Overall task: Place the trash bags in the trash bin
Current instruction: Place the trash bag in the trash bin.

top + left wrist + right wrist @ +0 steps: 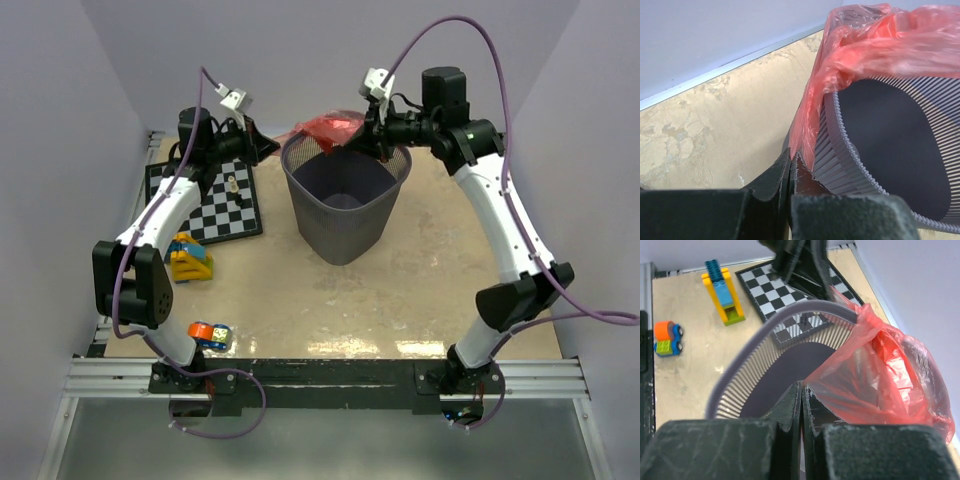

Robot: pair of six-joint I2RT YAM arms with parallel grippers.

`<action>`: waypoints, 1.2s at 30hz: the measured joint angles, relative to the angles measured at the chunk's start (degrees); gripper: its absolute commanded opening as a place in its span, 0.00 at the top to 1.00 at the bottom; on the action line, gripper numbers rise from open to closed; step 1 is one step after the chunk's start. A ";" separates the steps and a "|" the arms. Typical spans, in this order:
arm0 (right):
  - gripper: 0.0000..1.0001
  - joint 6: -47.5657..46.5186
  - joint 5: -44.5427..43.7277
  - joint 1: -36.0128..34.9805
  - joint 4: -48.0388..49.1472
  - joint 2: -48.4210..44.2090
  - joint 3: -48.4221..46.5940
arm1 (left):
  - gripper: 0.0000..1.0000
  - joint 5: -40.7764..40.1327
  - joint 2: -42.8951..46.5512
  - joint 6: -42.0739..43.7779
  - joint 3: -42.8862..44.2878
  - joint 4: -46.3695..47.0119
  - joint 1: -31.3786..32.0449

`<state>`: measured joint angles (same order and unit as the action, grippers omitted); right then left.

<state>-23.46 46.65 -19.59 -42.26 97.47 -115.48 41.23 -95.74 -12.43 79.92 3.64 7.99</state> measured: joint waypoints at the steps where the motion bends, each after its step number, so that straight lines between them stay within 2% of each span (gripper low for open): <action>1: 1.00 -1.11 0.00 -0.57 -0.83 -1.05 0.02 | 1.00 -0.07 0.00 0.00 -0.02 -0.02 -0.02; 13: 1.00 -15.34 -0.76 -2.67 -12.92 -6.45 5.75 | 1.00 -0.28 0.87 1.36 -0.02 -4.90 -1.07; 18: 1.00 -18.40 -1.03 -2.86 -14.93 -8.35 10.12 | 0.60 0.00 2.16 6.56 0.04 -10.97 -3.78; 20: 1.00 -18.62 -1.01 -2.91 -14.93 -9.05 10.51 | 0.40 -0.15 3.19 10.75 0.04 -13.75 -5.07; 22: 1.00 -18.62 -0.94 -2.91 -14.73 -9.84 10.51 | 0.30 -0.83 5.18 15.98 0.02 -16.04 -6.10; 27: 1.00 -18.60 -0.68 -3.02 -13.81 -11.19 10.51 | 0.29 -1.66 14.12 27.04 -0.52 -16.39 -6.47; 30: 1.00 -18.58 -0.68 -3.19 -13.33 -11.26 10.49 | 0.29 2.14 17.46 30.58 2.05 -15.58 -5.51; 32: 1.00 -18.58 -0.68 -3.23 -13.14 -11.26 10.49 | 0.29 3.93 17.31 33.22 6.05 -15.08 -2.51; 36: 1.00 -18.27 -0.70 -3.23 -11.98 -11.26 10.49 | 0.33 5.97 15.30 42.77 12.28 -17.59 8.87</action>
<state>-41.74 45.95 -22.83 -54.24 86.21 -104.99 47.20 -80.44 30.35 92.20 -13.96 16.86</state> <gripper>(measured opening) 0.007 0.695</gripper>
